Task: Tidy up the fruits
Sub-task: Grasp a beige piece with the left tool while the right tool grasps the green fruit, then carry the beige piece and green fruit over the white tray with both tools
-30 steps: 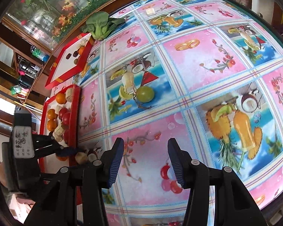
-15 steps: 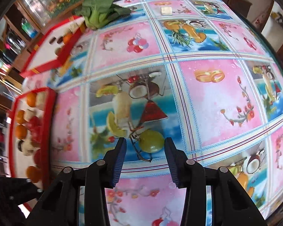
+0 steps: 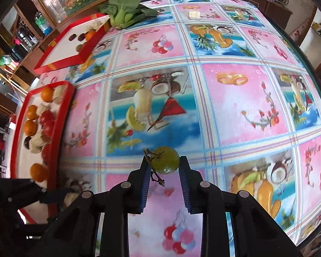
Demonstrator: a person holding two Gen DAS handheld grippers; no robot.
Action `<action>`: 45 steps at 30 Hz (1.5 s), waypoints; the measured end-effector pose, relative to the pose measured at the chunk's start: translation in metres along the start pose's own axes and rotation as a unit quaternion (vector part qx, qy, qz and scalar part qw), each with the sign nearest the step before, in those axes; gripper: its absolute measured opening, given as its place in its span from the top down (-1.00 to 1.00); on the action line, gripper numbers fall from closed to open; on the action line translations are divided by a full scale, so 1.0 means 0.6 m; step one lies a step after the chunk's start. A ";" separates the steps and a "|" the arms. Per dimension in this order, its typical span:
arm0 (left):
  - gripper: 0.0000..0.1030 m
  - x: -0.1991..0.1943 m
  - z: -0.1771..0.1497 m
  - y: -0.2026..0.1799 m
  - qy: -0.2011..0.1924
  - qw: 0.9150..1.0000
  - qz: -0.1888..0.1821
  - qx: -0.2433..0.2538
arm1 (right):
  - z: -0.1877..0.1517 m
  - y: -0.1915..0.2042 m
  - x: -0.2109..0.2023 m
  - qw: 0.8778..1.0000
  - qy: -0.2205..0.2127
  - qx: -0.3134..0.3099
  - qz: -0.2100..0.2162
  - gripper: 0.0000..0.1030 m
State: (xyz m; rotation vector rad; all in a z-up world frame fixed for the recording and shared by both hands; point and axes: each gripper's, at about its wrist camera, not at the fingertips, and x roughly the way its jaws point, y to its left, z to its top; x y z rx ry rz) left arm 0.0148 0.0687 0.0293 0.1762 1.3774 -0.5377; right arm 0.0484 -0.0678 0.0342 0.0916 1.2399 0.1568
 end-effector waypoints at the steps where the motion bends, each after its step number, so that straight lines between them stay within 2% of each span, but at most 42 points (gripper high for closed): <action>1: 0.55 -0.003 0.002 0.007 -0.003 1.000 0.000 -0.003 | -0.005 0.002 -0.005 1.000 -0.002 0.002 0.007 0.48; 6: 0.55 -0.028 0.007 0.030 -0.019 1.000 -0.008 -0.020 | -0.026 0.014 -0.020 0.999 -0.007 0.013 0.036 0.48; 12: 0.55 -0.056 0.011 0.050 -0.032 0.999 -0.005 -0.031 | -0.025 0.038 -0.027 0.999 -0.009 0.001 0.044 0.48; 24: 0.55 -0.091 0.000 0.071 -0.057 0.997 0.047 -0.034 | -0.017 0.096 -0.028 0.997 -0.007 -0.030 0.069 0.48; 34: 0.55 -0.102 -0.022 0.105 -0.057 0.995 0.056 -0.054 | -0.016 0.162 -0.021 0.994 -0.001 -0.066 0.086 0.48; 40: 0.55 -0.110 -0.041 0.146 -0.056 0.994 0.054 -0.077 | -0.017 0.200 -0.018 0.992 0.005 -0.081 0.098 0.48; 45: 0.55 -0.126 -0.070 0.216 -0.056 0.989 0.054 -0.123 | -0.026 0.229 -0.018 0.990 0.012 -0.093 0.109 0.48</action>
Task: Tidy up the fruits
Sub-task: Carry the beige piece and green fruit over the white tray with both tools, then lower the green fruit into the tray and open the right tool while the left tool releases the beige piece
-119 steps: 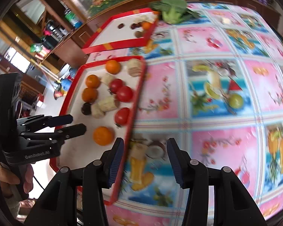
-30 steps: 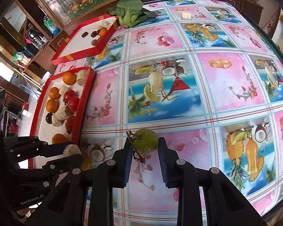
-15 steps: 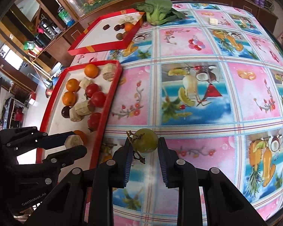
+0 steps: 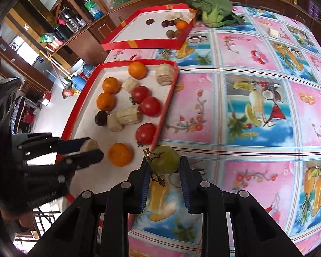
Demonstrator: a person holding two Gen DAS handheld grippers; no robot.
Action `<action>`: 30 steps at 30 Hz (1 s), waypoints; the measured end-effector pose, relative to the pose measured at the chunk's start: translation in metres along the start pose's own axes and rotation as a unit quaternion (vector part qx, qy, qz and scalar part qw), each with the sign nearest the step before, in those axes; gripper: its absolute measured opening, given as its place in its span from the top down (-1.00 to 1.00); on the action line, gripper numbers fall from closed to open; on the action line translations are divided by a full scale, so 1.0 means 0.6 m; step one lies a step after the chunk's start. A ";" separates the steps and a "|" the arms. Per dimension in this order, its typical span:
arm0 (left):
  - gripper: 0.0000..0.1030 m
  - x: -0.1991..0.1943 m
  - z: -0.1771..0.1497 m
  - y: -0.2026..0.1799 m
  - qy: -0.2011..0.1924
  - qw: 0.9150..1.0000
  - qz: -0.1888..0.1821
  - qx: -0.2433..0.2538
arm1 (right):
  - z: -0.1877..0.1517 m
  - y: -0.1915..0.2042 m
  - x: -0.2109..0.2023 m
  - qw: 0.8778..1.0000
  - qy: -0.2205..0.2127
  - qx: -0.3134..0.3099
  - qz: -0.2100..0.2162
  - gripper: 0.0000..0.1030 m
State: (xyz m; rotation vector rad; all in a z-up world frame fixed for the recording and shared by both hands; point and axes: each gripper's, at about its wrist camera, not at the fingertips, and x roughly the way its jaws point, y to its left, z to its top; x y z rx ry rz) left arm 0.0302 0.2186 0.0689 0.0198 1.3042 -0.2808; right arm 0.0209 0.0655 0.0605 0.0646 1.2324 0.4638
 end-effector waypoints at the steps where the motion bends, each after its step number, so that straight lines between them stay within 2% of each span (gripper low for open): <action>1: 0.54 -0.002 -0.003 0.014 0.000 1.000 0.000 -0.008 | -0.001 0.006 0.002 1.000 0.002 0.000 0.004 0.48; 7: 0.54 -0.002 -0.016 0.067 0.003 0.999 -0.004 -0.041 | 0.001 0.033 0.015 1.000 0.013 -0.005 0.019 0.48; 13: 0.54 0.009 -0.021 0.073 0.010 0.999 -0.011 -0.041 | 0.010 0.062 0.028 0.999 0.020 -0.012 0.032 0.48; 20: 0.54 0.031 -0.021 0.081 0.019 0.999 -0.009 -0.041 | 0.042 0.097 0.056 0.999 0.024 -0.045 0.019 0.48; 30: 0.54 0.044 -0.008 0.082 0.020 0.999 -0.003 -0.038 | 0.067 0.105 0.103 0.998 0.048 -0.046 0.009 0.48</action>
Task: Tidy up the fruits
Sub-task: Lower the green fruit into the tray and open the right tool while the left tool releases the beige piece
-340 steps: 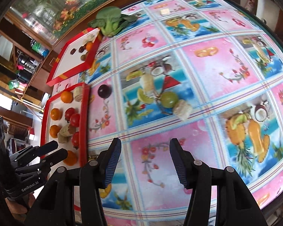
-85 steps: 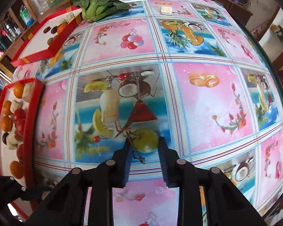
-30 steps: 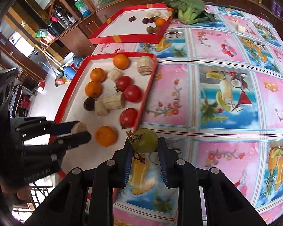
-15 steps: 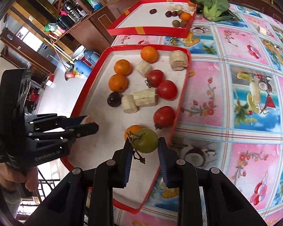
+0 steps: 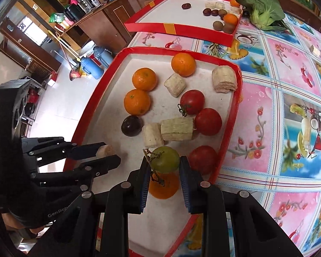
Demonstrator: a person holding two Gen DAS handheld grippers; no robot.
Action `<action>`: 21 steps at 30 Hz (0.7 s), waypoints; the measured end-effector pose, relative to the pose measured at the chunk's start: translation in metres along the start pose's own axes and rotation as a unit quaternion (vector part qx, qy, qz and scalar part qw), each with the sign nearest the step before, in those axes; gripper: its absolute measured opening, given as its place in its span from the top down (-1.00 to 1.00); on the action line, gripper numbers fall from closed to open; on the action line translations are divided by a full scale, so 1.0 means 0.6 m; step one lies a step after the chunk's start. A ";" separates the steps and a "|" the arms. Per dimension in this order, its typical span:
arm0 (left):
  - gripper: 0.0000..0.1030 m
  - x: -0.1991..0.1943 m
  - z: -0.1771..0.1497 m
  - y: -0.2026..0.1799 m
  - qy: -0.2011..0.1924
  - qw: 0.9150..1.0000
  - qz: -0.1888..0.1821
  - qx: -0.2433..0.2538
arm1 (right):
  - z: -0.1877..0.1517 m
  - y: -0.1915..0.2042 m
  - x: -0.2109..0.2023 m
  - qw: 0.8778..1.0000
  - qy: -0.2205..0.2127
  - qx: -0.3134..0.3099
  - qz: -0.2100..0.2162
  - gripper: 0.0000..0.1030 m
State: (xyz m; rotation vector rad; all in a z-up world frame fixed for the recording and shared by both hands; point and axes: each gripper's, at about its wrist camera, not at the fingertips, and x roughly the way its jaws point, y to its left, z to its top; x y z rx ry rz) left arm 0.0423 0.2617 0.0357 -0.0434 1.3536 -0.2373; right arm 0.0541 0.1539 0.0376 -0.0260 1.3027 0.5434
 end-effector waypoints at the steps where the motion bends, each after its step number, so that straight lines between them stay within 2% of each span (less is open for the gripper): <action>1: 0.54 0.001 0.001 -0.001 0.000 1.000 0.000 0.001 | 0.000 0.000 0.002 1.000 0.001 -0.001 0.000 0.48; 21: 0.54 0.020 0.025 -0.005 0.005 1.000 0.007 0.000 | 0.006 0.004 0.033 1.000 0.023 -0.016 -0.013 0.45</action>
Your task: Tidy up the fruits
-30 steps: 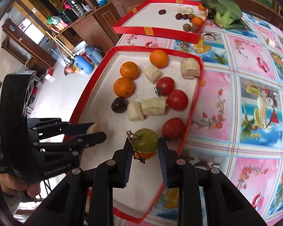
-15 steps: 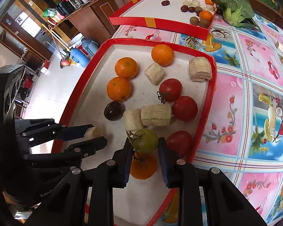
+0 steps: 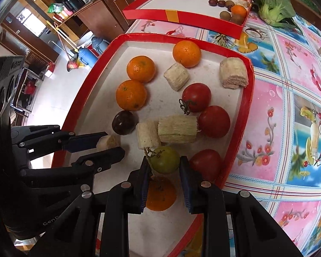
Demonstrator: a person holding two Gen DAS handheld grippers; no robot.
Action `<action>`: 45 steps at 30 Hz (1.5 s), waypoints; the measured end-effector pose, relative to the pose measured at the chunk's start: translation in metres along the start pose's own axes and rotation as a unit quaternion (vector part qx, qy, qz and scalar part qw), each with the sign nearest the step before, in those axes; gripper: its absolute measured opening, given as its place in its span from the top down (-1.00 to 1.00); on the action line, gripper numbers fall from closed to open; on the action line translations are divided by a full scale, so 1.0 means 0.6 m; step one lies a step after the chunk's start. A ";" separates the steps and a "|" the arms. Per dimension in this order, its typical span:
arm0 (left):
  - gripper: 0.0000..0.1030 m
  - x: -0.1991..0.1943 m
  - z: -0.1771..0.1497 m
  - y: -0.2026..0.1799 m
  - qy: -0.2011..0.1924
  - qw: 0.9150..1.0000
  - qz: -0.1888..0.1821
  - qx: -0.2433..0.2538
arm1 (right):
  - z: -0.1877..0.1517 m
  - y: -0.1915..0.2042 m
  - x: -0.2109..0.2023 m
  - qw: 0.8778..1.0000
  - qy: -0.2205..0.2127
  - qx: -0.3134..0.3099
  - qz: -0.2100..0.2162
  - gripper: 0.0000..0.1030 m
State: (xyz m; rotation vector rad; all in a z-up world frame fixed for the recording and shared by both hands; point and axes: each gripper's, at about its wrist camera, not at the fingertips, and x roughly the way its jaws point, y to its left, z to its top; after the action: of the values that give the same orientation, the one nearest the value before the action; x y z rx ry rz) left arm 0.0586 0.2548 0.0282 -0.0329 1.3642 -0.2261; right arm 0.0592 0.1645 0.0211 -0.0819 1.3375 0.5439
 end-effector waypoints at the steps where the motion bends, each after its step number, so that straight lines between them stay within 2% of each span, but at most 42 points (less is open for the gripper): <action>1: 0.54 0.000 0.001 0.001 0.000 1.000 -0.002 -0.002 | -0.001 -0.002 -0.001 1.000 0.001 0.004 0.004 0.44; 6: 0.54 -0.001 -0.001 -0.001 0.000 1.000 0.003 -0.003 | -0.009 -0.013 -0.021 0.999 -0.010 0.025 0.018 0.43; 10: 0.54 0.000 -0.001 -0.004 0.001 1.000 0.008 -0.005 | -0.019 -0.013 -0.053 0.999 -0.034 0.017 0.012 0.17; 15: 0.53 0.000 -0.002 0.000 0.002 1.000 0.009 -0.015 | -0.040 -0.017 -0.096 0.998 -0.066 0.013 0.008 0.10; 18: 0.28 -0.004 -0.005 -0.001 -0.001 1.000 0.015 -0.016 | -0.054 -0.027 -0.114 0.997 -0.077 0.025 0.011 0.03; 20: 0.05 -0.011 -0.009 -0.003 -0.007 1.000 0.020 -0.013 | -0.063 -0.034 -0.123 0.996 -0.083 0.036 0.016 -0.03; 25: 0.00 -0.031 -0.021 -0.009 -0.019 0.999 0.025 -0.003 | -0.082 -0.041 -0.146 0.994 -0.097 0.042 0.019 -0.17; 28: -0.47 -0.049 -0.031 -0.013 -0.036 0.999 0.032 -0.002 | -0.098 -0.040 -0.160 0.993 -0.110 0.037 0.013 -0.38; 31: -0.51 -0.065 -0.041 -0.017 -0.055 0.998 0.036 0.003 | -0.109 -0.037 -0.165 0.993 -0.117 0.033 0.007 -0.52; 32: -0.65 -0.067 -0.045 -0.017 -0.053 0.998 0.035 0.004 | -0.112 -0.035 -0.166 0.992 -0.118 0.032 0.006 -0.57; 35: -0.67 -0.071 -0.055 -0.021 -0.052 0.998 0.032 0.004 | -0.120 -0.028 -0.167 0.993 -0.118 0.026 0.000 -0.64; 38: -0.67 -0.085 -0.067 -0.028 -0.072 0.995 0.064 0.008 | -0.125 -0.024 -0.167 0.992 -0.122 0.019 -0.011 -0.68; 42: -0.67 -0.118 -0.082 -0.050 -0.129 0.983 0.120 0.041 | -0.129 -0.024 -0.169 0.991 -0.127 0.023 -0.020 -0.73; 45: -0.67 -0.128 -0.078 -0.056 -0.137 0.980 0.136 0.051 | -0.130 -0.024 -0.170 0.991 -0.129 0.029 -0.024 -0.74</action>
State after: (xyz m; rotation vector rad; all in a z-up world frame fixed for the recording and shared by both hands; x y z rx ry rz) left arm -0.0061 0.2406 0.0977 0.2008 1.0674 -0.0564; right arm -0.0178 0.0904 0.0936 0.0037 1.0957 0.4576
